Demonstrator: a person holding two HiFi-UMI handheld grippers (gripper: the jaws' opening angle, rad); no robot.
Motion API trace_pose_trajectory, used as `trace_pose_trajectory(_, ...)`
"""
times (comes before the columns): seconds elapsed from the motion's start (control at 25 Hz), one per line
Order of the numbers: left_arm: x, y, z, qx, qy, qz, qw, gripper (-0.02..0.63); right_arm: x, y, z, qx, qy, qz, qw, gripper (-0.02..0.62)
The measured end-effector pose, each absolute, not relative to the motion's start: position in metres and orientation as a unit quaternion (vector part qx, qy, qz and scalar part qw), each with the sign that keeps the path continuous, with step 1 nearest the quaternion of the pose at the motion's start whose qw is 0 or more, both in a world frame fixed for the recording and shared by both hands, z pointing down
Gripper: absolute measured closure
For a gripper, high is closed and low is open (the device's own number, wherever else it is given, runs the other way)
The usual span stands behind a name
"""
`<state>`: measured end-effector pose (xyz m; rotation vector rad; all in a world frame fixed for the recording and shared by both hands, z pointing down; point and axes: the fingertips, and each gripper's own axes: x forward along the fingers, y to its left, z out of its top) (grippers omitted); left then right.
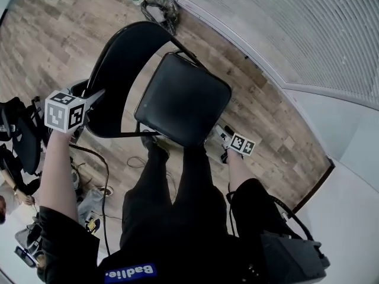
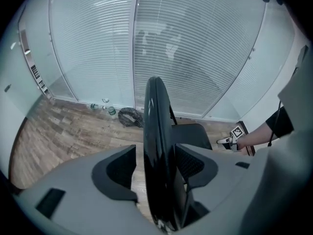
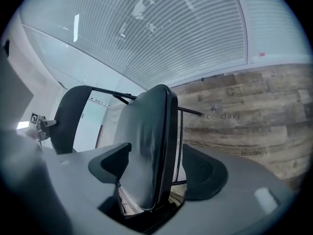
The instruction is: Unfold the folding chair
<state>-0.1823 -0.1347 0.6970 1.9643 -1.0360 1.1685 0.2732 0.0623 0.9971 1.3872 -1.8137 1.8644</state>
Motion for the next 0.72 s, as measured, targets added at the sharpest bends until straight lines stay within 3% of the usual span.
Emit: trace_pose_trajectory(0.72,-0.169,-0.103,0.593,0.773,-0.419,0.384,0.28,0.374,0.204,0.042,0.784,0.403,-0.708,0.565,0.132,0.278)
